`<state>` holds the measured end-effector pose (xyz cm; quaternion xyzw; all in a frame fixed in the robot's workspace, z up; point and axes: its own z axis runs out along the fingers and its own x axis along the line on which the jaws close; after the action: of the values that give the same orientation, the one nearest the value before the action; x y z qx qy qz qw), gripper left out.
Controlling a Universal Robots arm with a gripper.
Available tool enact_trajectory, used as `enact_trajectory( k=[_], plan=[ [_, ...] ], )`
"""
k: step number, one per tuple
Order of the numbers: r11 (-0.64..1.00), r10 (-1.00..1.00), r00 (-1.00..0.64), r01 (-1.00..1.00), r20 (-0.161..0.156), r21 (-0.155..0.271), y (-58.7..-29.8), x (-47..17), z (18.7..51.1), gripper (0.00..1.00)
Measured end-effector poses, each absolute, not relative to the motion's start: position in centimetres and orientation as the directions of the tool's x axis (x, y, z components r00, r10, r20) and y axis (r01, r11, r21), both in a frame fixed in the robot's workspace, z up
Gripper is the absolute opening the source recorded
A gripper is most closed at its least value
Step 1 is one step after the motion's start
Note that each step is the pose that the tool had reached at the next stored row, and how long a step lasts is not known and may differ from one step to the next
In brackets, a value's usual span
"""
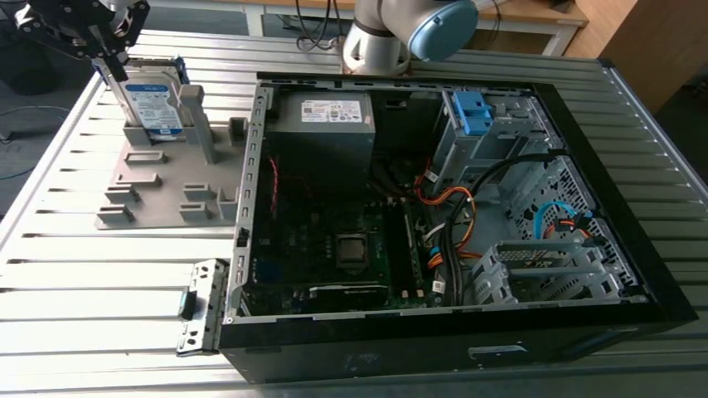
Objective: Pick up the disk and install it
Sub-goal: 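Pick up the disk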
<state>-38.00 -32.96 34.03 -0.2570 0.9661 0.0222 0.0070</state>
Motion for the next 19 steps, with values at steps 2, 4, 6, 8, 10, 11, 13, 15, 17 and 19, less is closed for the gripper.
enact_trajectory(
  k=[2, 4, 6, 8, 10, 11, 13, 15, 17, 19],
  plan=[
    [0.864, -0.502, -0.865, -0.502, -0.025, 0.039, -32.96, -38.00, 34.03, 0.11],
    [0.860, -0.507, -0.861, -0.508, -0.025, 0.039, -32.96, -38.00, 34.03, 0.11],
    [0.857, -0.513, -0.858, -0.514, -0.025, 0.039, -32.96, -38.00, 34.03, 0.11],
    [0.854, -0.518, -0.855, -0.519, -0.025, 0.039, -32.96, -38.00, 34.03, 0.11],
    [0.851, -0.524, -0.851, -0.524, -0.025, 0.039, -32.96, -38.00, 34.03, 0.11],
    [0.849, -0.526, -0.850, -0.527, -0.025, 0.039, -32.96, -38.00, 34.03, 0.11],
    [0.846, -0.532, -0.847, -0.532, -0.025, 0.039, -32.96, -38.00, 34.03, 0.11],
    [0.842, -0.537, -0.843, -0.538, -0.025, 0.039, -32.96, -38.00, 34.03, 0.11],
    [0.839, -0.542, -0.840, -0.543, -0.025, 0.039, -32.96, -38.00, 34.03, 0.11],
    [0.835, -0.548, -0.836, -0.548, -0.025, 0.039, -32.96, -38.00, 34.03, 0.11]
  ],
)
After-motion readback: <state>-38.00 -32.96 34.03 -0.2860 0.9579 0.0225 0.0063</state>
